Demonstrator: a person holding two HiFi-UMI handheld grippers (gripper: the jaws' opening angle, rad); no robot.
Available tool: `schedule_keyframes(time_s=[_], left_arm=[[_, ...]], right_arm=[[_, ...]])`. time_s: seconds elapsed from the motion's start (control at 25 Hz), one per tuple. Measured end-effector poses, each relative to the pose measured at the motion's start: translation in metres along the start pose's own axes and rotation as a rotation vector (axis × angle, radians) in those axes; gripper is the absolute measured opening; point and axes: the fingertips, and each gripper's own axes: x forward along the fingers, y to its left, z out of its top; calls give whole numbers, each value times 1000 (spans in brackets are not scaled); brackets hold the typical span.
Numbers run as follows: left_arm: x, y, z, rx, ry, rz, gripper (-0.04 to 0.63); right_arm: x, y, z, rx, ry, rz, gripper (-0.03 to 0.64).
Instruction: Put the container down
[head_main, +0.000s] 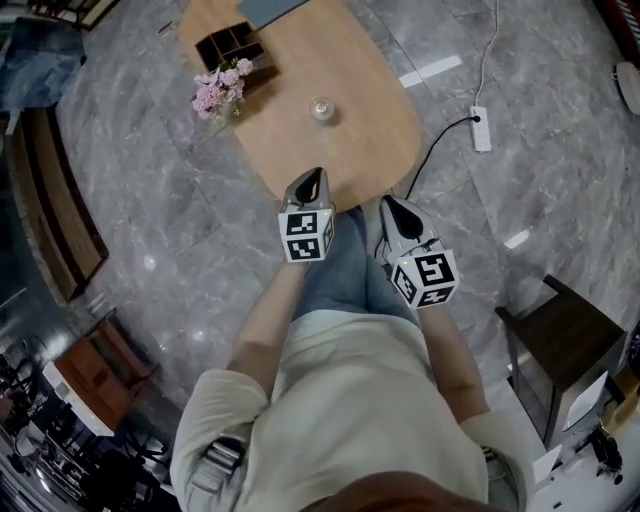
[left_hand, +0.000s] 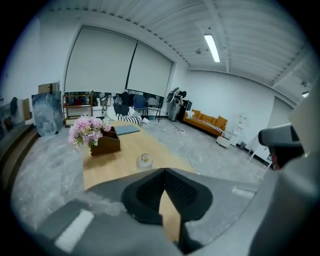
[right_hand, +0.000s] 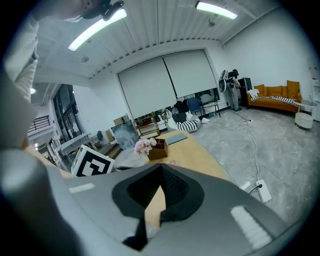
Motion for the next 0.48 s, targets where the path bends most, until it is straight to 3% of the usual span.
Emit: schedule_keyframes(time_s=[0.48], left_arm=[[-114,-56,23,14,-38,-108,2]], right_arm=[[-70,48,20,-65,-91,19,2]])
